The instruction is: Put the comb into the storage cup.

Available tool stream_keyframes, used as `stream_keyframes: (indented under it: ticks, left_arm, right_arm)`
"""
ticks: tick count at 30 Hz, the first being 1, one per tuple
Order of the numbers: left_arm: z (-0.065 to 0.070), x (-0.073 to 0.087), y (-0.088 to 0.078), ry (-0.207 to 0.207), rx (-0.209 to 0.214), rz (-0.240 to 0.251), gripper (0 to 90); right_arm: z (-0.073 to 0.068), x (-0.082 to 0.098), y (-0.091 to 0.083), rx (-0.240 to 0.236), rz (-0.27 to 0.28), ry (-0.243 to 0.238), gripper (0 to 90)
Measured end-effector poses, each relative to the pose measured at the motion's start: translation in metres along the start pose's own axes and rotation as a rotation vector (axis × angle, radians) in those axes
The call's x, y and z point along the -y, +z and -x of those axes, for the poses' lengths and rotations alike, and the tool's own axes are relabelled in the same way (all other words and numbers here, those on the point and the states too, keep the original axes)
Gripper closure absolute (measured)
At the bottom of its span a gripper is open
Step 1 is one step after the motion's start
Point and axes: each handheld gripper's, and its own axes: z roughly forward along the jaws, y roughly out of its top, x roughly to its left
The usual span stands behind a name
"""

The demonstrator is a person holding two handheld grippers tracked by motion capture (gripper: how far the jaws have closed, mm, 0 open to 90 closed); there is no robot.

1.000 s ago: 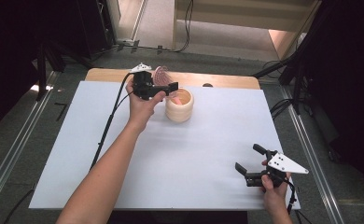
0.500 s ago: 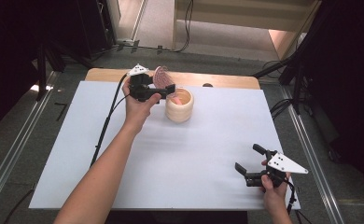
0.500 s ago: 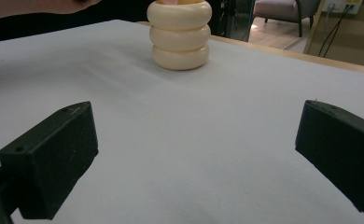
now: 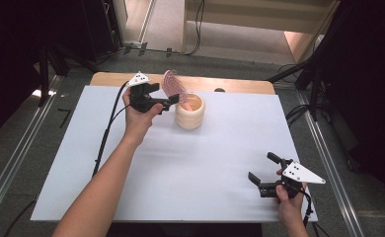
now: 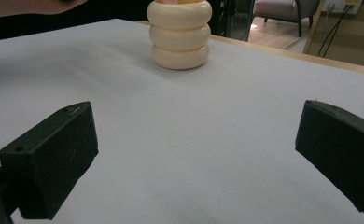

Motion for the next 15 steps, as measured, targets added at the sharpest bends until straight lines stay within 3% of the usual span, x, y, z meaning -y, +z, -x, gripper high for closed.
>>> stream_keyframes:
  ticks: [15]
  left_arm:
    - [0.009, 0.009, -0.026, 0.037, 0.006, 0.032, 0.0]
  right_arm:
    - [0.000, 0.000, 0.000, 0.003, 0.001, 0.000, 0.0]
